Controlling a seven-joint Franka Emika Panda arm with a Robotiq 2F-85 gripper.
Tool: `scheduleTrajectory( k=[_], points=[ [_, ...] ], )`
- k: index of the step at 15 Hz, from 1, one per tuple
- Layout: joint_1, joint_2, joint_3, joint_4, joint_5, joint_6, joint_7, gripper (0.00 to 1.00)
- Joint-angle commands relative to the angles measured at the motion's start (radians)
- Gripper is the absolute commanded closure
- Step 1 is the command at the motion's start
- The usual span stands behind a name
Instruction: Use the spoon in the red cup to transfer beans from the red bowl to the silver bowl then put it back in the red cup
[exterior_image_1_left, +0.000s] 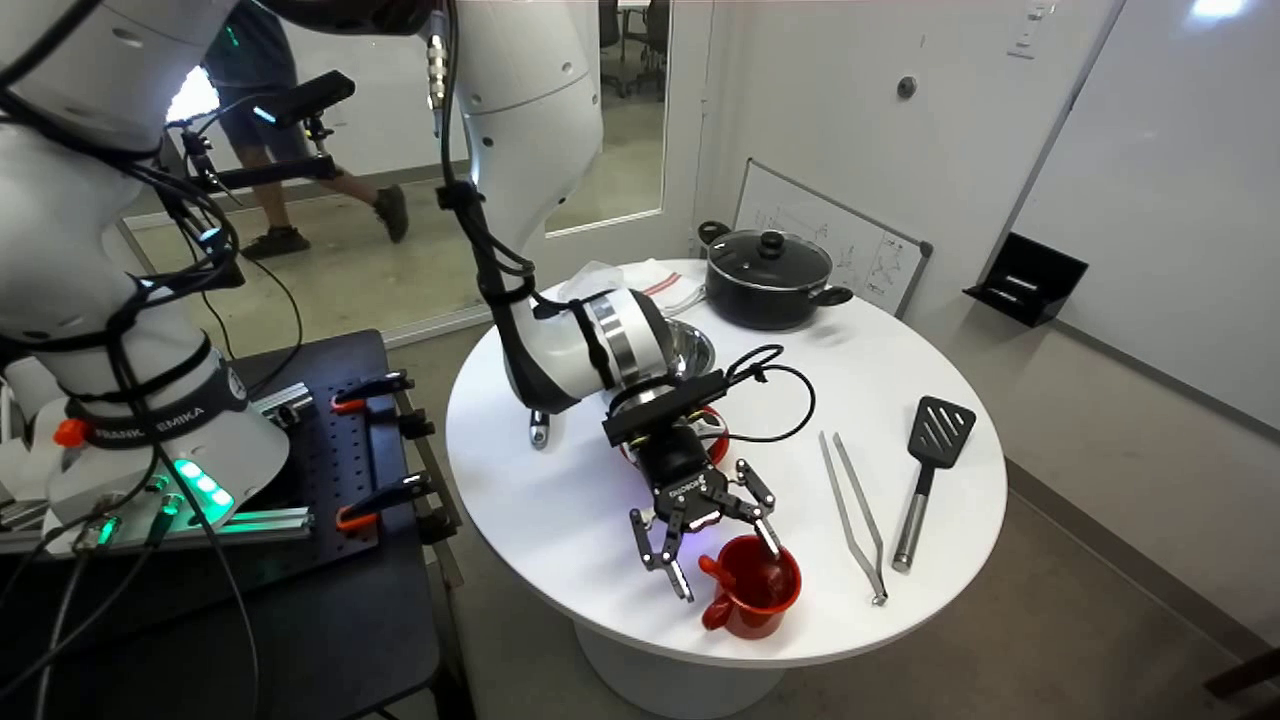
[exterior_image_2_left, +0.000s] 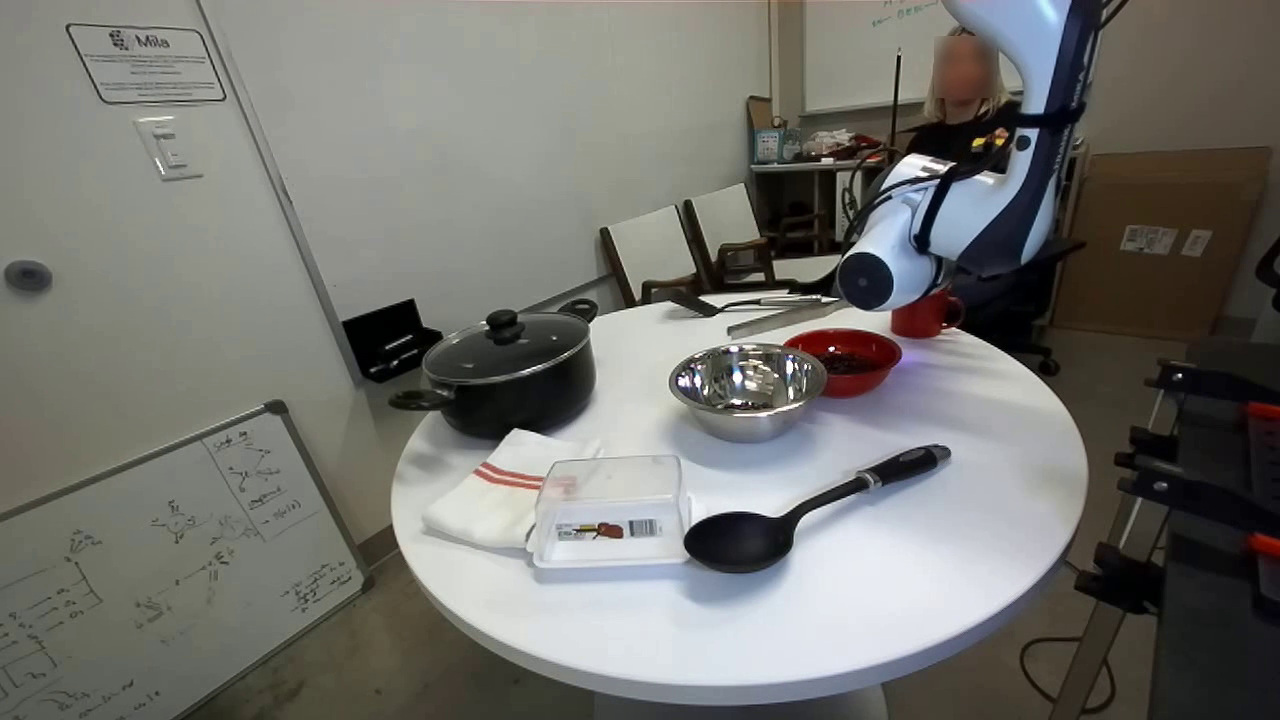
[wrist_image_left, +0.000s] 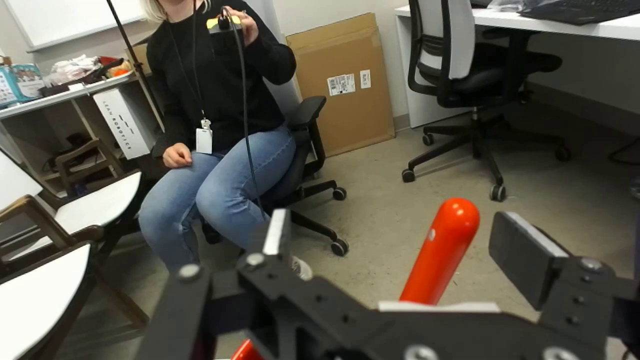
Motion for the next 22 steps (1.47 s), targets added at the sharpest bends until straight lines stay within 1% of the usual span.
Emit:
scheduleTrajectory(
  k=[1,10,11,15,20,21,22],
  points=[
    [-0.003,0.028,-0.003,0.026,0.005,-0.008,-0.003,0.0],
    [-0.005,0.066,-0.003,0.063,0.018,-0.016,-0.008,0.0],
    [-0.006,0.067,-0.004,0.066,0.018,-0.016,-0.007,0.21],
    [-0.007,0.072,-0.005,0.075,0.02,-0.019,-0.01,0.47],
    [-0.004,0.095,-0.005,0.098,0.027,-0.028,-0.02,0.88],
    [-0.003,0.101,-0.005,0.104,0.03,-0.032,-0.022,0.94],
    [-0.003,0.104,-0.004,0.106,0.032,-0.032,-0.023,0.97]
  ],
)
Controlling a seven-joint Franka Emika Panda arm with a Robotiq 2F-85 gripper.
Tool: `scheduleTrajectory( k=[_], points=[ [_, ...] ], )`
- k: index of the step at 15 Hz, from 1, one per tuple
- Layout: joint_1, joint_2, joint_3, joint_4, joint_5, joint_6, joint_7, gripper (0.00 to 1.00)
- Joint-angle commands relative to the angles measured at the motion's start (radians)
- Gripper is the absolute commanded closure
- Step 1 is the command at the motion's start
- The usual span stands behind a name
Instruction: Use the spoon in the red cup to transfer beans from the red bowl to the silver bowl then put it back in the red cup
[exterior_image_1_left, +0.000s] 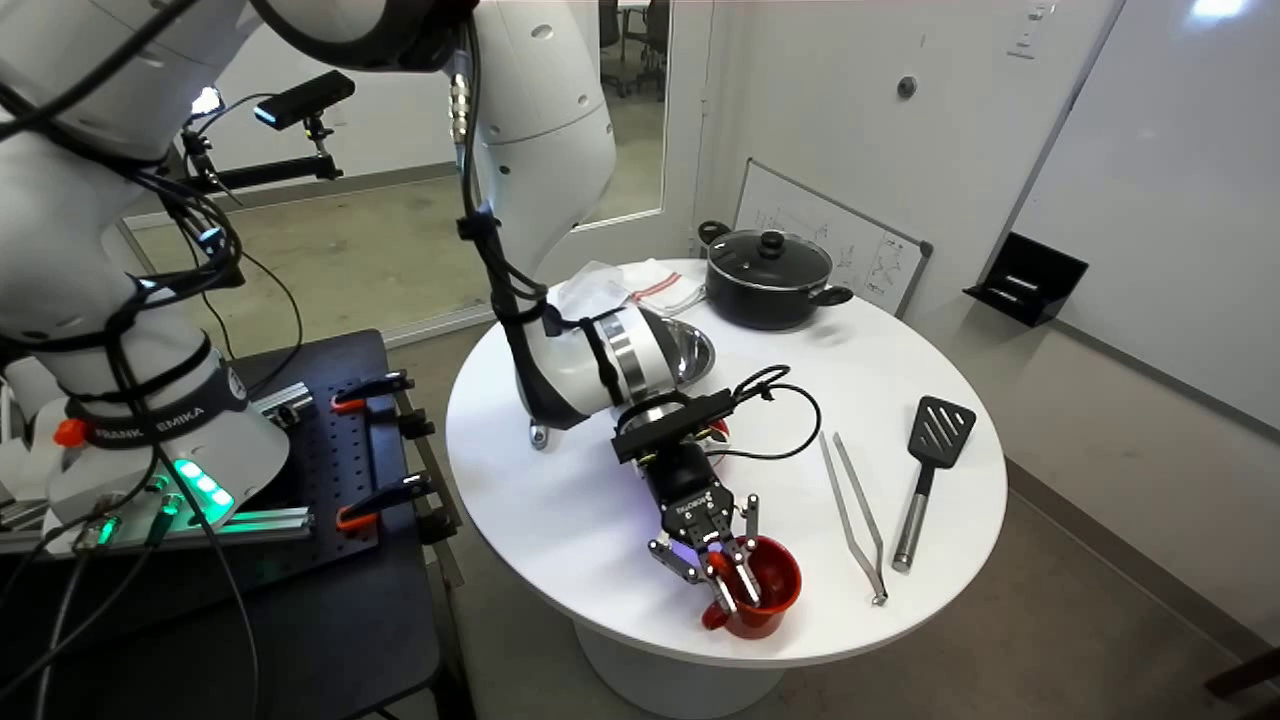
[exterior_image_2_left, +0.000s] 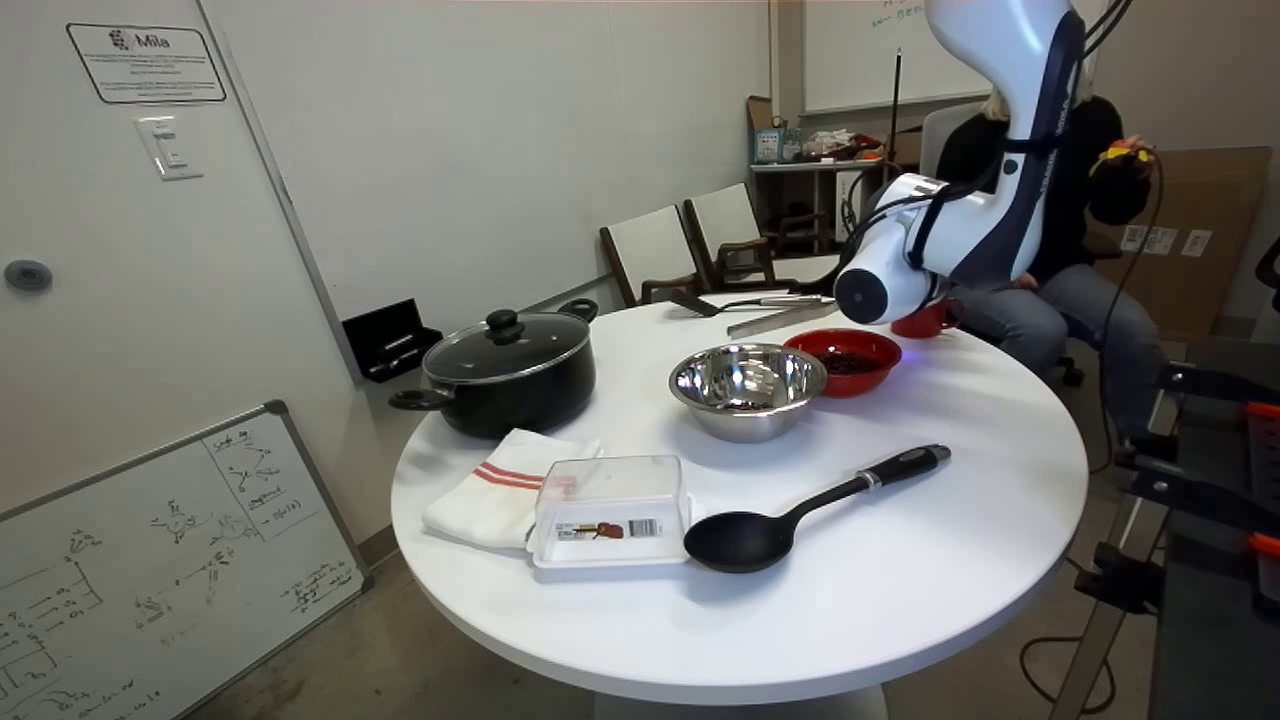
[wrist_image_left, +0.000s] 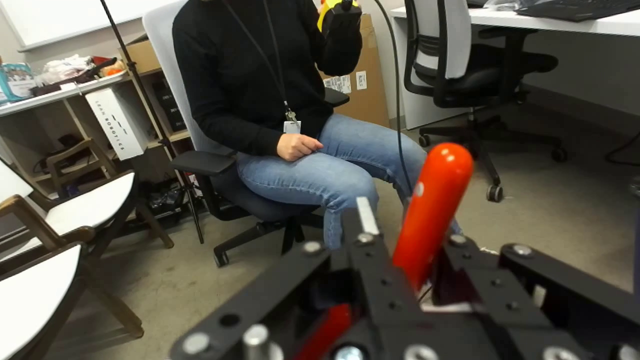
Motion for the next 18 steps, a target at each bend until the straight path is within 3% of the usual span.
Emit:
scheduleTrajectory(
  k=[1,10,18],
  points=[
    [0.008,0.034,-0.002,0.041,0.029,-0.029,-0.025,0.99],
    [0.011,0.044,0.0,0.056,0.033,-0.051,-0.023,0.97],
    [0.028,-0.025,0.005,-0.01,0.025,-0.048,-0.005,0.97]
  ],
)
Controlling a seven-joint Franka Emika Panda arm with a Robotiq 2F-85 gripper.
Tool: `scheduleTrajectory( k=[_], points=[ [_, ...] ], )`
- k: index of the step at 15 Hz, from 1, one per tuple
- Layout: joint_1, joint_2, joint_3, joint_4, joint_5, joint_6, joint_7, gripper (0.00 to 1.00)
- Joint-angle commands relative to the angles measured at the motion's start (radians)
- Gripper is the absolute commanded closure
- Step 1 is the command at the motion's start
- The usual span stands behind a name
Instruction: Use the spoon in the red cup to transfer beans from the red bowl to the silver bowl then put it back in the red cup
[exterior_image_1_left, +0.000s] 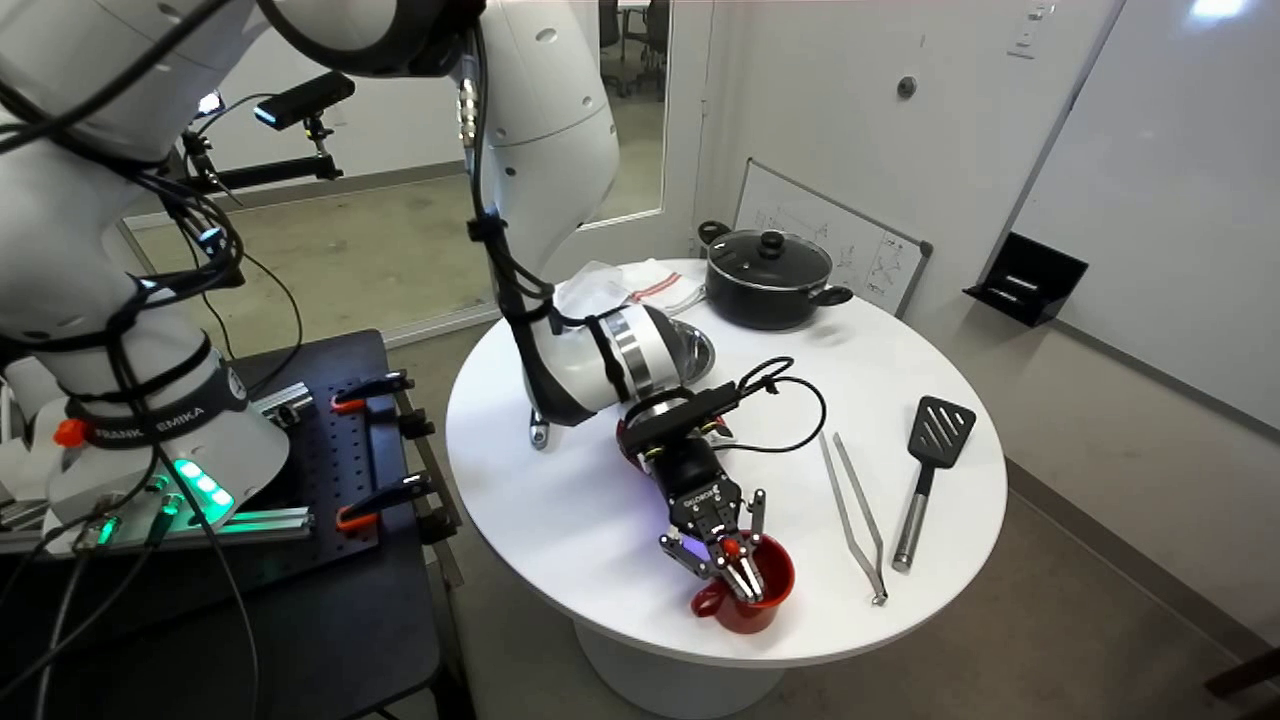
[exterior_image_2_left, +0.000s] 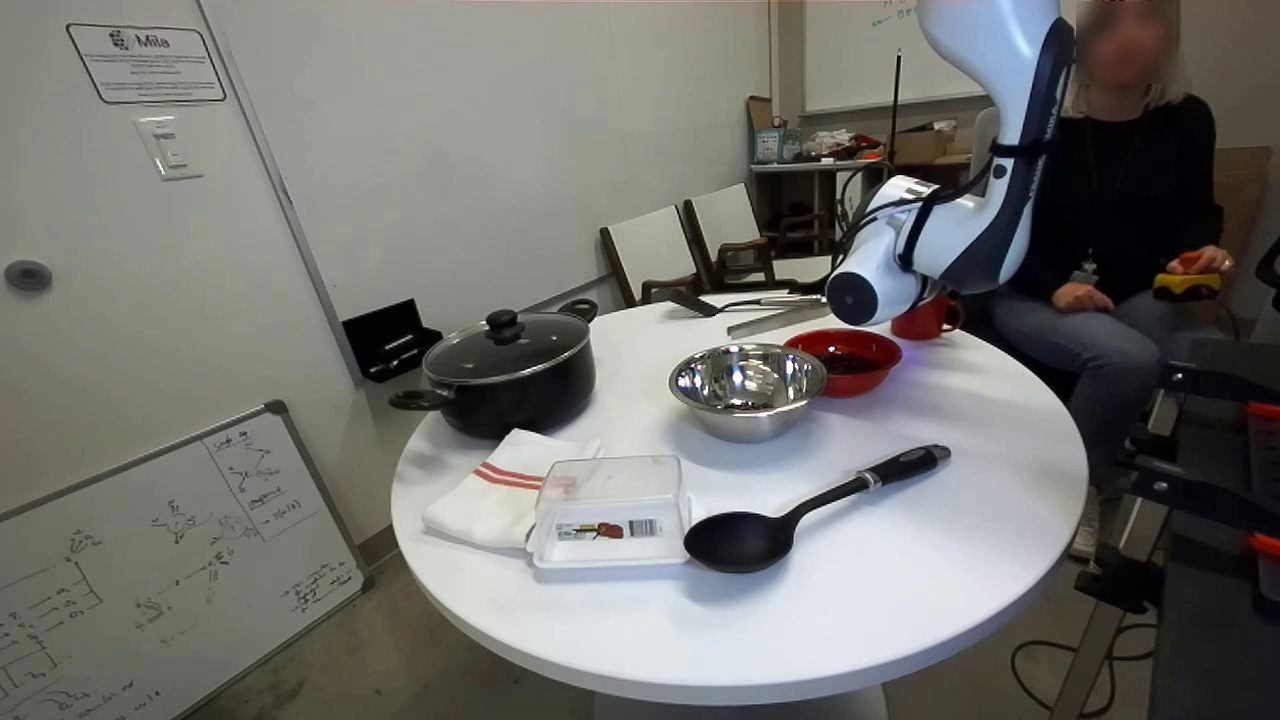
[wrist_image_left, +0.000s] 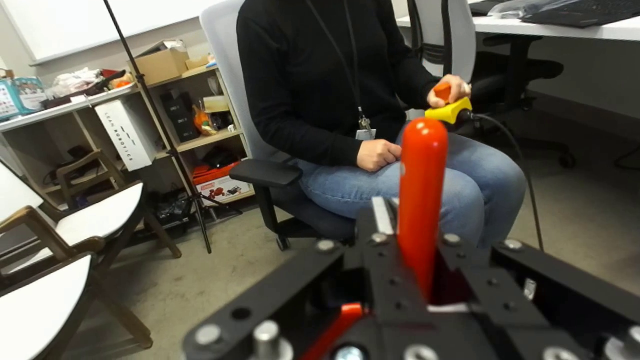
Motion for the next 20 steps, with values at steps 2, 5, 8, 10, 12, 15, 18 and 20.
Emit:
scheduleTrajectory(
  k=[2,5,8,10,12,15,18,20],
  points=[
    [0.022,-0.05,0.002,-0.05,0.017,-0.025,0.0,0.97],
    [0.03,-0.067,0.001,-0.065,0.014,-0.037,0.002,0.97],
    [0.036,-0.088,0.001,-0.083,0.012,-0.054,0.002,0.97],
    [0.039,-0.107,0.002,-0.099,0.011,-0.064,0.004,0.97],
    [0.042,-0.124,0.002,-0.113,0.01,-0.075,0.005,0.97],
    [0.05,-0.142,0.004,-0.125,0.009,-0.096,-0.001,0.97],
    [0.058,-0.162,0.008,-0.139,0.009,-0.119,-0.003,0.97],
    [0.065,-0.175,0.009,-0.148,0.008,-0.14,-0.003,0.97]
  ],
)
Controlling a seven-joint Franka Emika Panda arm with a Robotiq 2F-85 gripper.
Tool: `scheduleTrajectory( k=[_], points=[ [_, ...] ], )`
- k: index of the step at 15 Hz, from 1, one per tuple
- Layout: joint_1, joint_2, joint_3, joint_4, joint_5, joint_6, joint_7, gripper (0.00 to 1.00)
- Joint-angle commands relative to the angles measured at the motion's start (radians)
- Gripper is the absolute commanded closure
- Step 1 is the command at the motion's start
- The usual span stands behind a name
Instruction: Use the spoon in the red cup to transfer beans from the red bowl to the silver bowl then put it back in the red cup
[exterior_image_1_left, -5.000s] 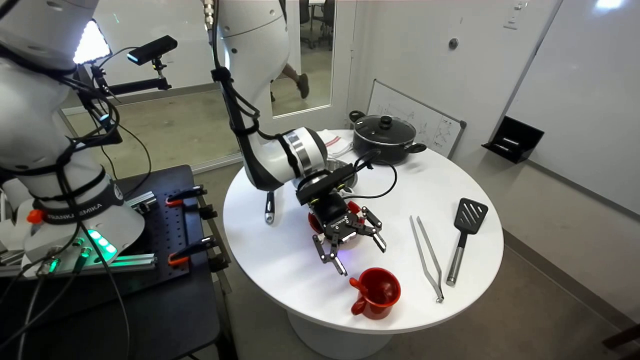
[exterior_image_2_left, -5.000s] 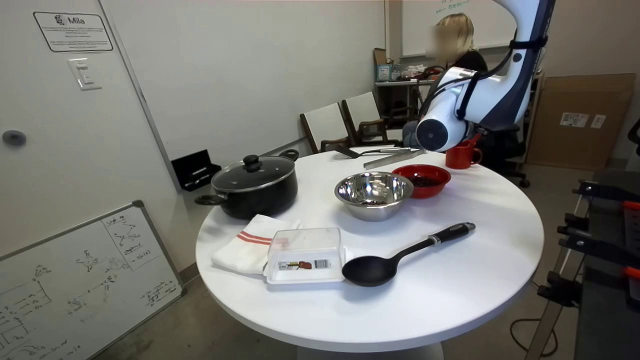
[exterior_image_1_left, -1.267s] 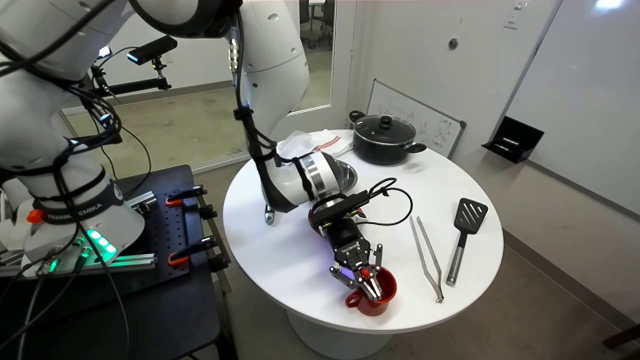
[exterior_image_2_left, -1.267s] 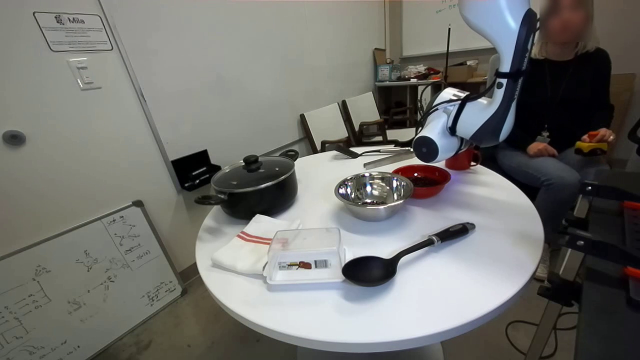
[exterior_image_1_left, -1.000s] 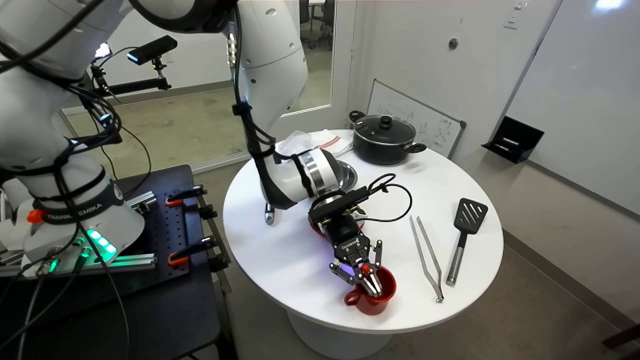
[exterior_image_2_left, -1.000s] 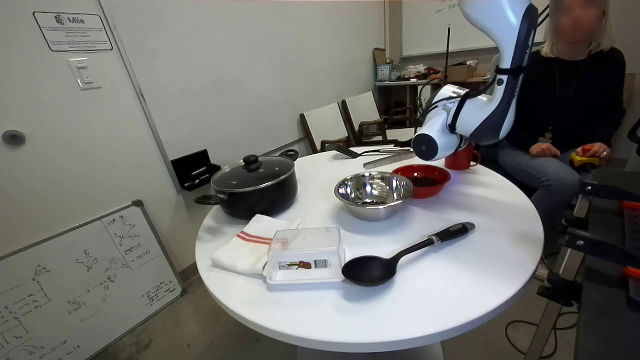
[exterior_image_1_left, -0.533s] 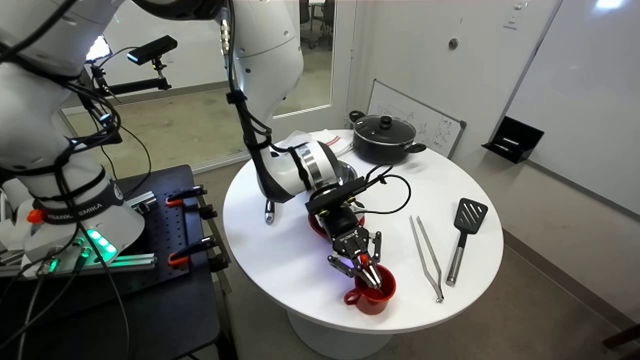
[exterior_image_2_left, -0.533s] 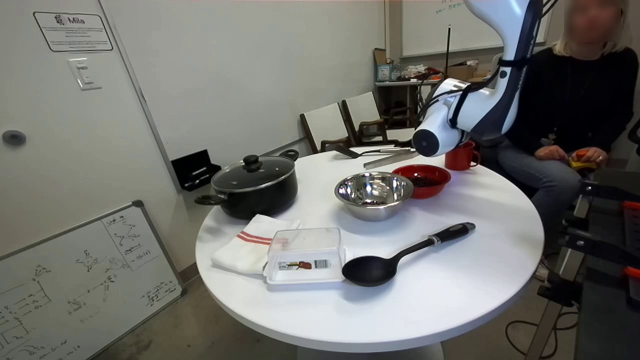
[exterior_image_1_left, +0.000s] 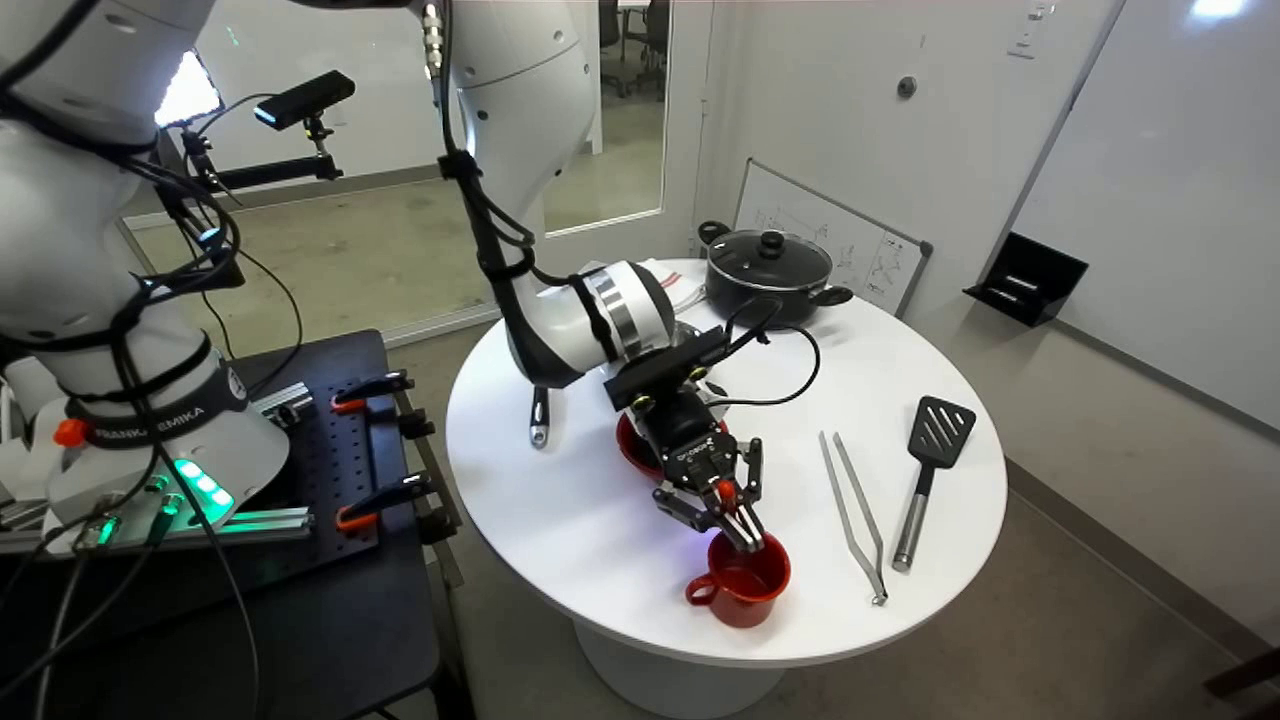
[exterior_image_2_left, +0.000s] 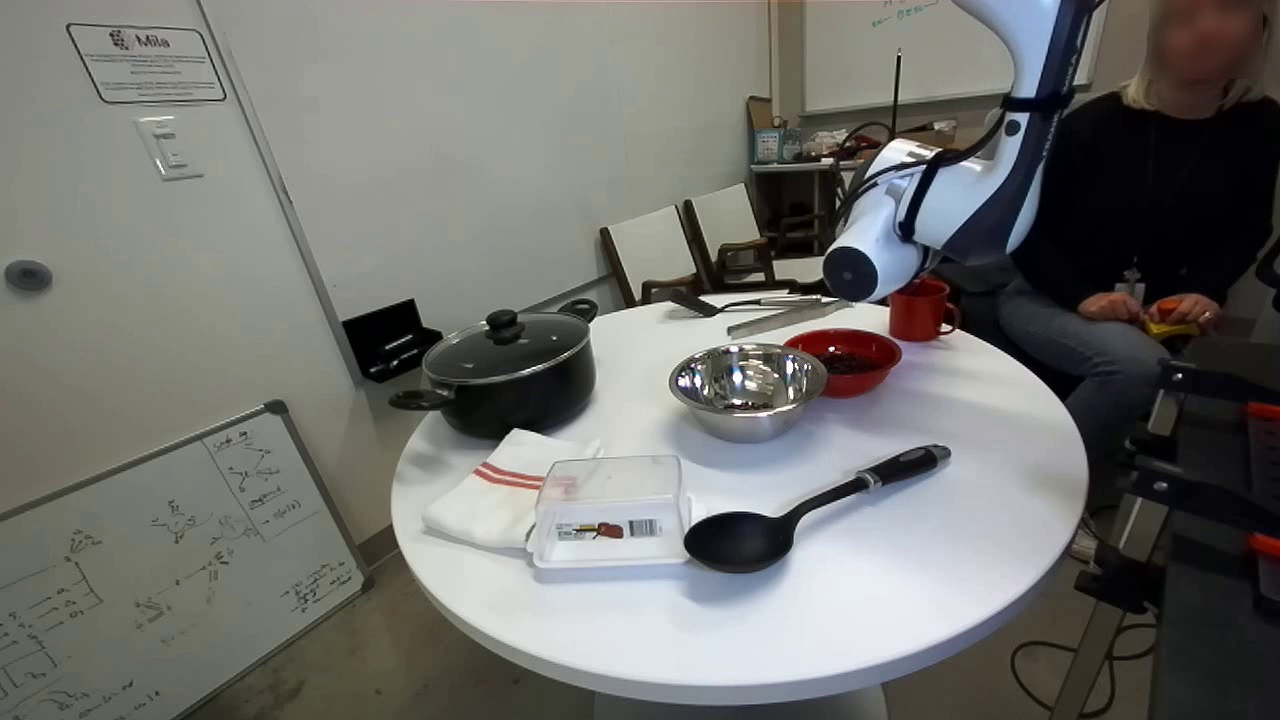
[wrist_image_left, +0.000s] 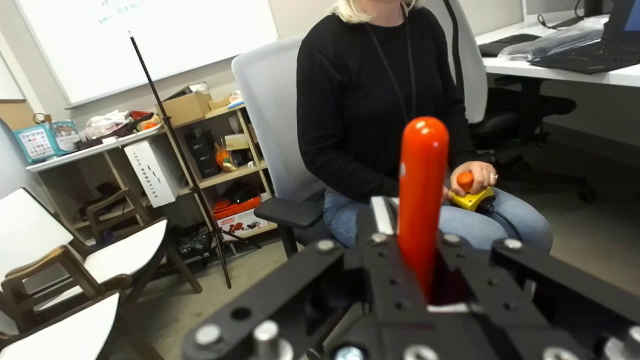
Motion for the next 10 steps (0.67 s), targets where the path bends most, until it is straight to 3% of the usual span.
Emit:
scheduleTrajectory(
  k=[1,10],
  points=[
    [0.022,-0.048,0.005,-0.043,0.007,-0.055,-0.004,0.97],
    [0.024,-0.136,0.01,-0.1,0.009,-0.108,0.009,0.97]
  ],
)
